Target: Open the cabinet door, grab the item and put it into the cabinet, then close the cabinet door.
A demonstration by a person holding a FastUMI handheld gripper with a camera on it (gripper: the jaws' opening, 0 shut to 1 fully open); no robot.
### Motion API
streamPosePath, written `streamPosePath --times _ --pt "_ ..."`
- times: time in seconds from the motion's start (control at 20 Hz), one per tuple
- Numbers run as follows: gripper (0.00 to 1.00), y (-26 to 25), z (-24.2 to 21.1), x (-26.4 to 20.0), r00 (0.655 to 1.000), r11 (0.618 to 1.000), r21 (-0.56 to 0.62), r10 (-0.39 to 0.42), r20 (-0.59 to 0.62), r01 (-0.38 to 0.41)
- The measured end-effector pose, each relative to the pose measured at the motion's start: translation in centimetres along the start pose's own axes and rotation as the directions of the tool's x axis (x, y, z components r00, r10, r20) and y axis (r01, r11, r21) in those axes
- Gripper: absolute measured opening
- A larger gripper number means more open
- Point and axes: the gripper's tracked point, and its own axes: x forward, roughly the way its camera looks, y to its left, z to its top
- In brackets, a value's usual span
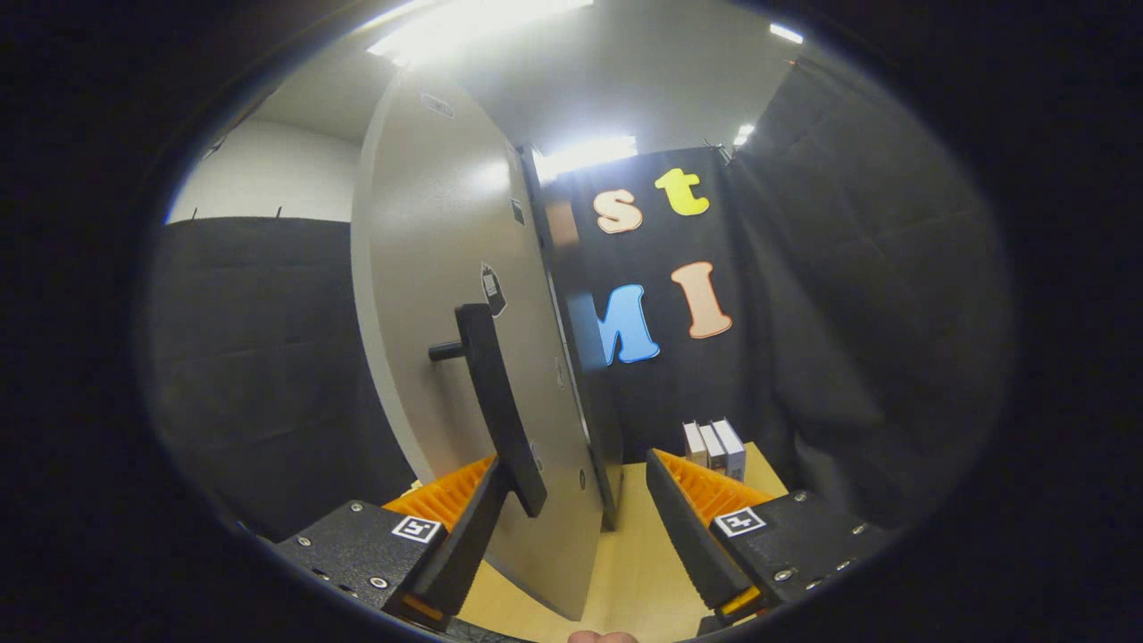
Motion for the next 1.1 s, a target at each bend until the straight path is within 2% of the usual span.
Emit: streamPosePath --times 0.2,0.35,0.5,0.7,0.85,0.95,1.1 --pt "0.94 -0.8 1.7 -2.2 0.995 0.995 -0.058 -0.080 0.060 0.083" --pt "0.94 -0.7 3.0 -3.5 0.988 0.991 -0.019 -0.131 0.084 0.133" --pt "0.95 1.2 4.2 -5.2 0.983 0.989 -0.001 -0.147 0.108 0.148" --pt "0.94 5.9 4.2 -6.6 0.977 0.983 -0.088 -0.146 0.155 0.161" --pt "0.94 10.6 4.5 -7.0 0.972 0.992 -0.099 -0.054 0.227 0.078" --pt "0.95 12.4 3.9 -6.9 0.976 0.994 -0.104 -0.014 0.217 0.038" --pt "0.95 16.4 2.7 -5.4 0.979 0.992 -0.095 0.095 0.181 -0.079"
